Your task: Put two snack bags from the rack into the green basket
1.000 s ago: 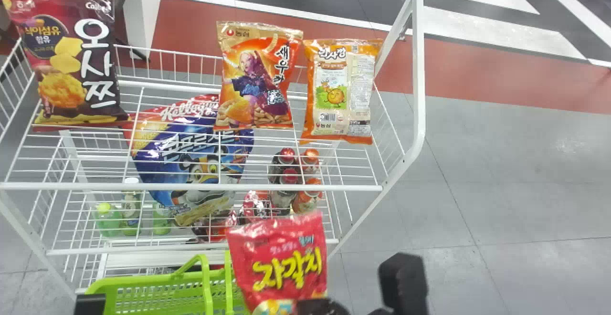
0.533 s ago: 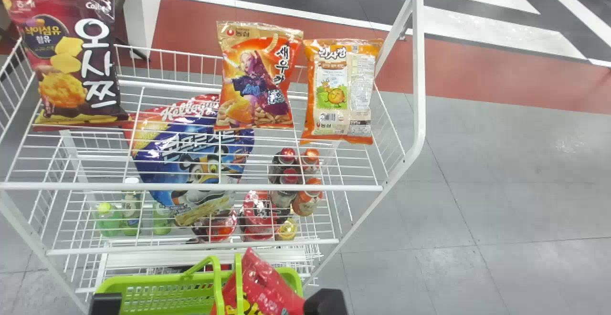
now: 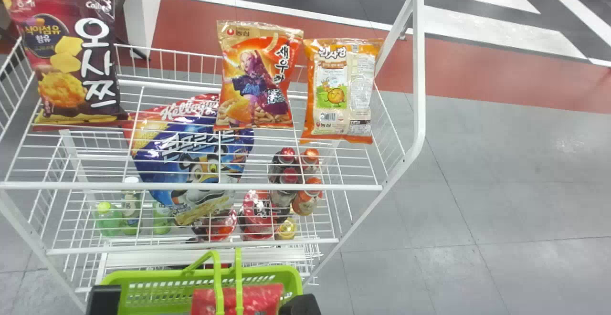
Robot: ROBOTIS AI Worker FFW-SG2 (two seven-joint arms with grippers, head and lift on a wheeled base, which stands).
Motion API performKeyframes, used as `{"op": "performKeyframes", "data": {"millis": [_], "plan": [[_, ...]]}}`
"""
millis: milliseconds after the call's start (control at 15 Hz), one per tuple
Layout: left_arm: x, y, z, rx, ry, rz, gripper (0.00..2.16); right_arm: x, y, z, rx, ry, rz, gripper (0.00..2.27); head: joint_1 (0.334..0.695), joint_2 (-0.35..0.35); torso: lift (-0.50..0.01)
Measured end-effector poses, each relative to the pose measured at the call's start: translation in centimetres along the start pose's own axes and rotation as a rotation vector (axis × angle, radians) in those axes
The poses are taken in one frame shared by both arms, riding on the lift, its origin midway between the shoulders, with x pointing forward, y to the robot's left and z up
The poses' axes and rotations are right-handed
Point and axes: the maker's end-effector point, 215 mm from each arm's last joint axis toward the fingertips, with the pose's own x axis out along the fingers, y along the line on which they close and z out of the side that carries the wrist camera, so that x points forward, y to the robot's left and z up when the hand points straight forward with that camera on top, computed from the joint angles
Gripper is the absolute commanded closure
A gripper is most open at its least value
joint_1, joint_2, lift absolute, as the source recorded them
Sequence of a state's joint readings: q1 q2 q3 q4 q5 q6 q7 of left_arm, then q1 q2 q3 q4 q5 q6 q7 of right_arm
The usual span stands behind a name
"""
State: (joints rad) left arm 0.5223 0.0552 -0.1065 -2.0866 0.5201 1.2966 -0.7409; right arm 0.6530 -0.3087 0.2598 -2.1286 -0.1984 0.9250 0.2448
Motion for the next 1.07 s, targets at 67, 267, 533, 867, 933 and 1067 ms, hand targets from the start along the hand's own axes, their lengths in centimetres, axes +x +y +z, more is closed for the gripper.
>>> {"op": "performKeyframes", "data": {"millis": [67,267,533,867,933,1067], "plan": [[0.0,0.0,0.1,0.001,-0.001,0.001,2.11,-0.8,-0.5,0.8,-0.024,-0.015,-0.031,0.01,0.695,-0.35,-0.007],[-0.1,0.0,0.2,0.0,-0.003,0.0,2.11,-3.5,-2.7,4.2,-0.08,-0.083,-0.127,0.05,0.695,-0.35,-0.007],[-0.6,0.4,0.2,-0.007,-0.012,0.007,2.11,-8.6,-5.9,12.1,-0.119,-0.306,-0.269,0.05,0.695,-0.35,-0.007],[-1.0,1.1,0.5,-0.017,-0.02,0.019,2.11,-15.1,-7.2,25.9,-0.178,-0.77,-0.3,0.05,0.695,-0.35,-0.007],[-0.9,1.2,0.5,-0.02,-0.018,0.021,2.11,-14.7,-7.8,27.8,-0.17,-0.809,-0.29,0.05,0.695,-0.35,-0.007],[-0.7,1.4,0.5,-0.022,-0.014,0.023,2.11,-12.3,-8.7,30.9,-0.156,-0.827,-0.274,0.05,0.695,-0.338,-0.007]]}}
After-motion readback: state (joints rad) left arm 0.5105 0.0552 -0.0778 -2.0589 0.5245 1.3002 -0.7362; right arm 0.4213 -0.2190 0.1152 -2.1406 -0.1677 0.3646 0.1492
